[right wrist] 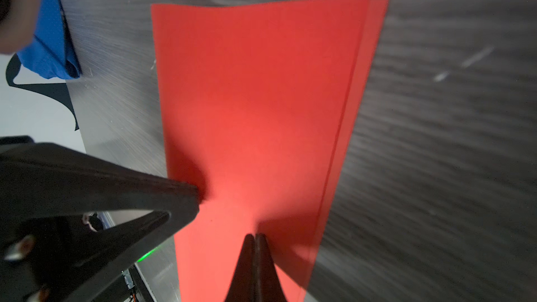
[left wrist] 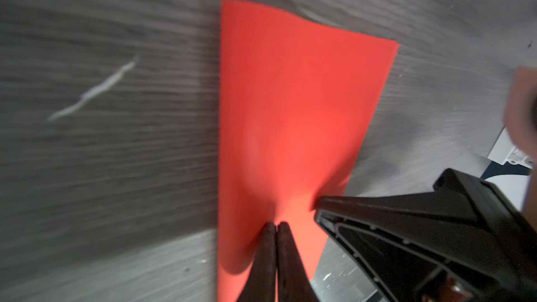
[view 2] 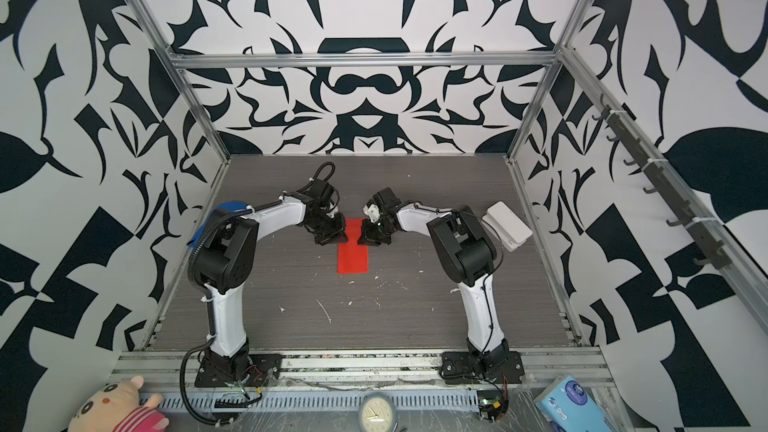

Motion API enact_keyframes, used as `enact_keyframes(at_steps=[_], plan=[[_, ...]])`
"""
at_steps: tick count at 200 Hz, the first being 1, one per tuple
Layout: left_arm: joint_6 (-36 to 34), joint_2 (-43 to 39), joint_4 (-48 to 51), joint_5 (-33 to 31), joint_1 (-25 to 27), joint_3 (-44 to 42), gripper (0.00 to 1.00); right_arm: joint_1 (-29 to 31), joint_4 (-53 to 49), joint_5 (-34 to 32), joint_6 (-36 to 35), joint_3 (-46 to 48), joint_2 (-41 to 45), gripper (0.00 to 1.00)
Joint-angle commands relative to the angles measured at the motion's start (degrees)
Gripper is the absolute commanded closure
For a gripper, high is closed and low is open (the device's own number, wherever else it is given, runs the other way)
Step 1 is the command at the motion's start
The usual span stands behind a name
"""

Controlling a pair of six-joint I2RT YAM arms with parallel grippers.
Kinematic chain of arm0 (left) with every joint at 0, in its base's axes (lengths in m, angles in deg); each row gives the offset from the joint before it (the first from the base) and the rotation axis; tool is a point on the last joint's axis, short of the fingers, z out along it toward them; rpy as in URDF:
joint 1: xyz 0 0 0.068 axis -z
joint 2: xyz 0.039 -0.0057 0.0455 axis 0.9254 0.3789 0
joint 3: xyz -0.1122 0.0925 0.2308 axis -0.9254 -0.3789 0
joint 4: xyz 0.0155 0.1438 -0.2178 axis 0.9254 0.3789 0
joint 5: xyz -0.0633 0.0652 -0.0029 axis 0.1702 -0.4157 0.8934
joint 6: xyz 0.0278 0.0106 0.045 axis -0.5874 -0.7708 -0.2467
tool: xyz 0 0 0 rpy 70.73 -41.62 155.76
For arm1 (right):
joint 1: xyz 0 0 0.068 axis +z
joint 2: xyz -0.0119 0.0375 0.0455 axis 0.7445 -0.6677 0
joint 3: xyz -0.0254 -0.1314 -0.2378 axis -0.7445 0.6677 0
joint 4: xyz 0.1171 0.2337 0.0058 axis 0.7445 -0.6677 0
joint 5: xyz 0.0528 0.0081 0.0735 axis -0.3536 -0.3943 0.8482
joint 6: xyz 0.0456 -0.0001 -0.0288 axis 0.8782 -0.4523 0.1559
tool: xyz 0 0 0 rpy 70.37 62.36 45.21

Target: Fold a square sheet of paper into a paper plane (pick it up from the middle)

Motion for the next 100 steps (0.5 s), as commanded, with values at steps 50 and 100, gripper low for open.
enact_keyframes(at_steps=[50,100], plan=[[-3.03,2.11,0.09,1.6,-2.16,-2.43,0.94,-0.14,-5.59,-7.3,0.18,1.4,-3.29,1.0],[-6.3,0.7,-4.24,2.57,-3.17,-6.67,0.95,-0.17,-6.19,-7.92,-0.02,2.25,-3.2,1.0]])
